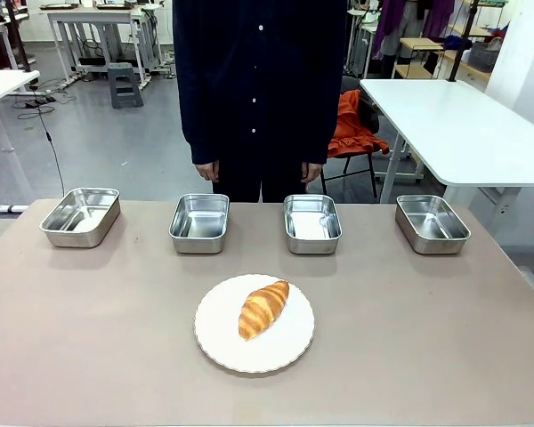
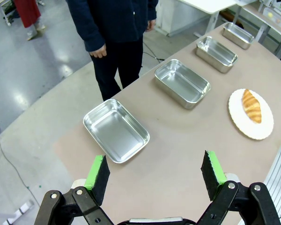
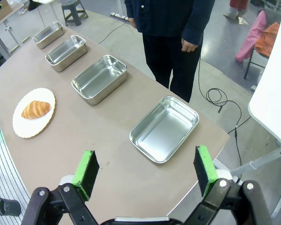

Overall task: Place the bread in the container.
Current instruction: Place the Butter Roll into the Airtight Container indicated by the human.

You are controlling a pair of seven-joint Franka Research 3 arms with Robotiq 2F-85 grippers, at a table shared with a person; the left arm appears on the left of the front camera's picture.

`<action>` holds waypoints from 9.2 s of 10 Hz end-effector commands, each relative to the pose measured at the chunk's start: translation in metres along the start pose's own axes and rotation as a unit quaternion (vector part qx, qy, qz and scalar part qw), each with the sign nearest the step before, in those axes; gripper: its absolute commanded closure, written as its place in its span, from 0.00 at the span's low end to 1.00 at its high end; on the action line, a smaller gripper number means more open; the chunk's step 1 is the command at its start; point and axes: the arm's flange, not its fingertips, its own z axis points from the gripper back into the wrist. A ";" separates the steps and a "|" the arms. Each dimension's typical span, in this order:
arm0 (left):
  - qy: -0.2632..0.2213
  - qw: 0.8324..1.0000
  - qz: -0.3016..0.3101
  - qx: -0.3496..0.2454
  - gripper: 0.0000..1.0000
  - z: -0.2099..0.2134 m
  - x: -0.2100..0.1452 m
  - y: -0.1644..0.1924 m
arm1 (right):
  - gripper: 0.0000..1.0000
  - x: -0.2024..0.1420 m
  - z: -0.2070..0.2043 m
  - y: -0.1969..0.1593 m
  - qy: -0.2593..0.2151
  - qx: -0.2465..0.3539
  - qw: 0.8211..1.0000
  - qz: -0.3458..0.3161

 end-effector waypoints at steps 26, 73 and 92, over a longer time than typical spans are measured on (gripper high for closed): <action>-0.003 1.000 0.000 -0.004 0.00 0.003 0.000 0.001 | 0.00 0.001 -0.001 -0.002 -0.011 0.000 1.000 0.004; -0.003 1.000 0.000 -0.004 0.00 0.003 0.000 0.001 | 0.00 0.001 -0.001 -0.002 -0.011 0.000 1.000 0.004; -0.003 1.000 0.000 -0.004 0.00 0.003 0.000 0.001 | 0.00 0.001 -0.001 -0.002 -0.011 0.000 1.000 0.004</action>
